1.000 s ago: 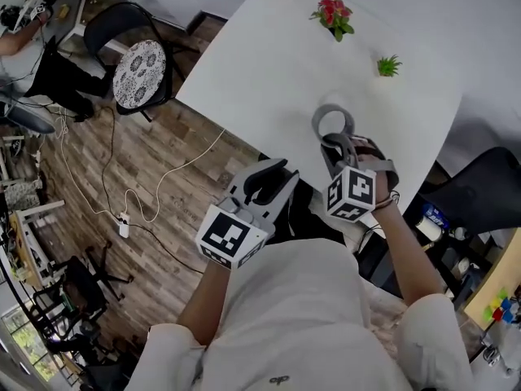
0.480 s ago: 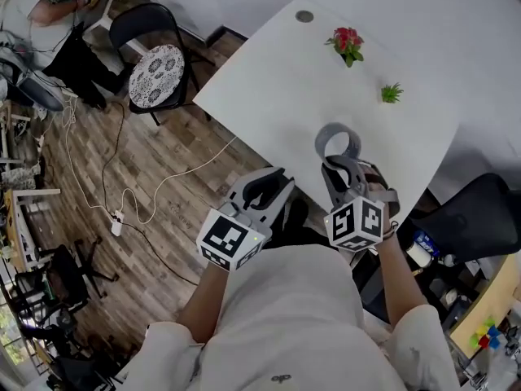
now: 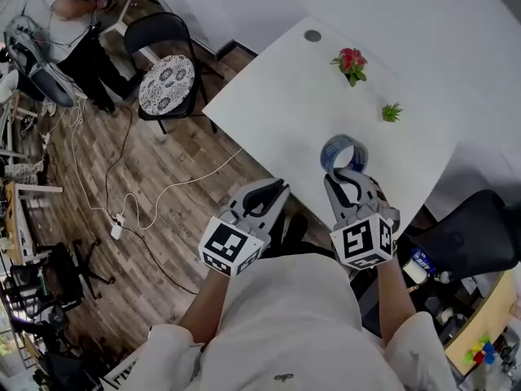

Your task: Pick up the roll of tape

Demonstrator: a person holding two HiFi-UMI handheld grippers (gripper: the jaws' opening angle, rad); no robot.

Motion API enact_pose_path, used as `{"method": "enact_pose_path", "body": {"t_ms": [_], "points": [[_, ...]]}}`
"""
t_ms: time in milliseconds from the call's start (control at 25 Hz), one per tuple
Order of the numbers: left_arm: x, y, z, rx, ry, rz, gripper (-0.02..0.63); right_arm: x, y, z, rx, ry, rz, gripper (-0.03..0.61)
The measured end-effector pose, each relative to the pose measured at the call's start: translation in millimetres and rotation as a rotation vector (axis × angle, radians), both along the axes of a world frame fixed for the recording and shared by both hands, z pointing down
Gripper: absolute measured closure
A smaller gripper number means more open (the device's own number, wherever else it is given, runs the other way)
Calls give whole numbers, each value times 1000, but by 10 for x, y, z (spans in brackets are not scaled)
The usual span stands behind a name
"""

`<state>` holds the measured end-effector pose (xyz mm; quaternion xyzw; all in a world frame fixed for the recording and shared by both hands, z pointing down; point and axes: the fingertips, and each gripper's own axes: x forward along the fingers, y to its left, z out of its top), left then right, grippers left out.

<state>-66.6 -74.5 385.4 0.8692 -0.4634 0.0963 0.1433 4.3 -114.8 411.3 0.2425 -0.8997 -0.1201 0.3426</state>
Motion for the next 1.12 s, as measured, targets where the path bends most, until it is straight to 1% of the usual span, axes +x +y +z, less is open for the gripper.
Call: {"method": "enact_pose_path", "body": {"t_ms": [200,400,560,720,920,1120], "points": [[-19,8,-76,18,3,-13,575,-70,70,-190,-45,-125,-22,528],[-27,4,-121,32,3,-20,582,-147,135,-333,-59,-205,-45,528],[-42,14,-136,41,4,-25,584,-176,206,-424,-85,-288,-37,528],[-61,16,-169,50,8,-32,588,-193,246,-454,-109,-337,-25,528],[-69,-11,-203,72,10,-45,591,-214,264,-468,-161,-426,-22,528],[-51,-11,-221,75,13,-36,592,-223,270,-461,-184,-455,-12,528]]}}
